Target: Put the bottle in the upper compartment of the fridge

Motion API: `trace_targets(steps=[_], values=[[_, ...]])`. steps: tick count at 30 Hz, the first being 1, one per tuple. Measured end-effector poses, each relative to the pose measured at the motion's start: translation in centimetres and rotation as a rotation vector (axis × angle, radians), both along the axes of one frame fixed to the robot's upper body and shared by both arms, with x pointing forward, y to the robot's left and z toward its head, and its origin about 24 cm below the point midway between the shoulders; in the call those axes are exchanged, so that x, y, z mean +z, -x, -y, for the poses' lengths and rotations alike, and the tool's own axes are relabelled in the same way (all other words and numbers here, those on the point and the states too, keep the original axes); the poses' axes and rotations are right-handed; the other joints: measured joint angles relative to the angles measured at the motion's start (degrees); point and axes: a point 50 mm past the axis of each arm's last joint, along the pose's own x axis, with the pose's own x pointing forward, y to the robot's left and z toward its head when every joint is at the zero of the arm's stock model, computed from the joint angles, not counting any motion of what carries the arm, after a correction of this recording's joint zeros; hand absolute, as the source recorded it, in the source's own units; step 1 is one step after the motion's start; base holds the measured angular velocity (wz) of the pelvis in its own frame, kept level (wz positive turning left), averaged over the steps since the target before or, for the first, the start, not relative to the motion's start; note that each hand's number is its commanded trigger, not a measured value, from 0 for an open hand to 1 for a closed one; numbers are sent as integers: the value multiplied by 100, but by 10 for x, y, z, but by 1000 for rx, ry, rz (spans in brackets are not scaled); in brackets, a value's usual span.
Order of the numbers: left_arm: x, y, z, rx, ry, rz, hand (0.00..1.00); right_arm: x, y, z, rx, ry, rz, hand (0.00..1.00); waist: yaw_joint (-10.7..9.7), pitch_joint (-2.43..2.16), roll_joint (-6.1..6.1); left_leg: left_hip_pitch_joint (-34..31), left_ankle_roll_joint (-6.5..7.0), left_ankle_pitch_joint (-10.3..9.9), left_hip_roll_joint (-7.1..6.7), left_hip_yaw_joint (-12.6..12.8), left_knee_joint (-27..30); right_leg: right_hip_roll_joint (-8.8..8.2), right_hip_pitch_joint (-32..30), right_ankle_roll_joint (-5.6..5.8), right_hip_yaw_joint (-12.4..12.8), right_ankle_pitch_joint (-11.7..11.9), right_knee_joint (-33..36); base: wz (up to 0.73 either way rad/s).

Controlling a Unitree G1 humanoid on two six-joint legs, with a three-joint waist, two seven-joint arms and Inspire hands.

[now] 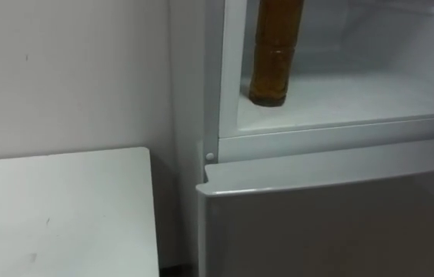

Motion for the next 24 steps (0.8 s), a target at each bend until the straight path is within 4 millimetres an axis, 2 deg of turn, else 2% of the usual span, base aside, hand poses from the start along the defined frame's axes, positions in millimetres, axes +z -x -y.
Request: trace_targets(steps=[7, 14, 20, 24], values=[[-1, -2, 1, -2, 5, 4, 0, 3, -6, -8, 39, 39, -29, 0, 106, 8, 27, 11, 0, -1, -7, 47, 4, -16, -61, -9, 44, -45, 92, -5], [-4, 0, 6, -20, 27, -26, 0, 7, -27, -28, 146, 179, -135, 0, 187, 12, 43, 26, 0, -1, -7, 49, 15, -9, -32, -11, 65, -51, 90, -1], [-7, -3, 8, -21, 33, -34, 0, 7, -40, -41, 243, 217, -149, 0, 429, 23, 61, 107, -1, -2, -10, 25, 5, -5, 40, -10, 78, -52, 53, -1], [-8, -2, 11, -42, 35, -50, 0, 9, -46, -48, 294, 238, -142, 0, 498, 33, 108, 112, -2, -3, -8, -9, -2, -5, 85, -5, 21, -47, -4, 8]])
